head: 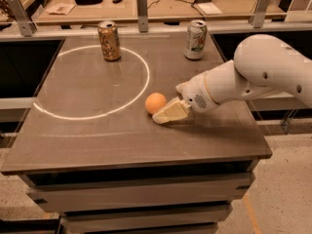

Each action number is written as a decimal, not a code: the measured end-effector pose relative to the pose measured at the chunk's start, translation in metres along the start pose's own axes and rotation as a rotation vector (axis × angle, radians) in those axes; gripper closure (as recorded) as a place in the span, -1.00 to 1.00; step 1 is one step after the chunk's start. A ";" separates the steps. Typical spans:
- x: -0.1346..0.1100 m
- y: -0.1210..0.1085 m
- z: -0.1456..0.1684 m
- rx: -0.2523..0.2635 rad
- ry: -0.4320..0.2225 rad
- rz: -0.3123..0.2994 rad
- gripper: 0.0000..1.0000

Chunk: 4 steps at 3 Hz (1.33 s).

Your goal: Move orange near 7up can

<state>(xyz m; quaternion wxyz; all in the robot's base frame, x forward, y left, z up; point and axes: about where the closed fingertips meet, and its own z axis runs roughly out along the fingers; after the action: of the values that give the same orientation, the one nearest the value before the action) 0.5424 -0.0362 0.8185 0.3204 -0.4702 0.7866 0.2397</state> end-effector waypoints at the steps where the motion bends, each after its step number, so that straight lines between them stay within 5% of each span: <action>1: 0.000 0.000 0.000 0.000 0.000 0.000 -1.00; 2: 0.000 0.000 0.000 0.000 -0.001 0.000 -1.00; 4: -0.060 0.043 -0.011 -0.093 -0.190 -0.065 -1.00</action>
Offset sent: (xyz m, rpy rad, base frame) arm -0.0228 0.0485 0.0578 0.2193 0.0444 0.0629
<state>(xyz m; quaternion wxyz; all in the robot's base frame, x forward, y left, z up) 0.5223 0.0105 0.8730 0.3790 -0.4849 0.7251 0.3089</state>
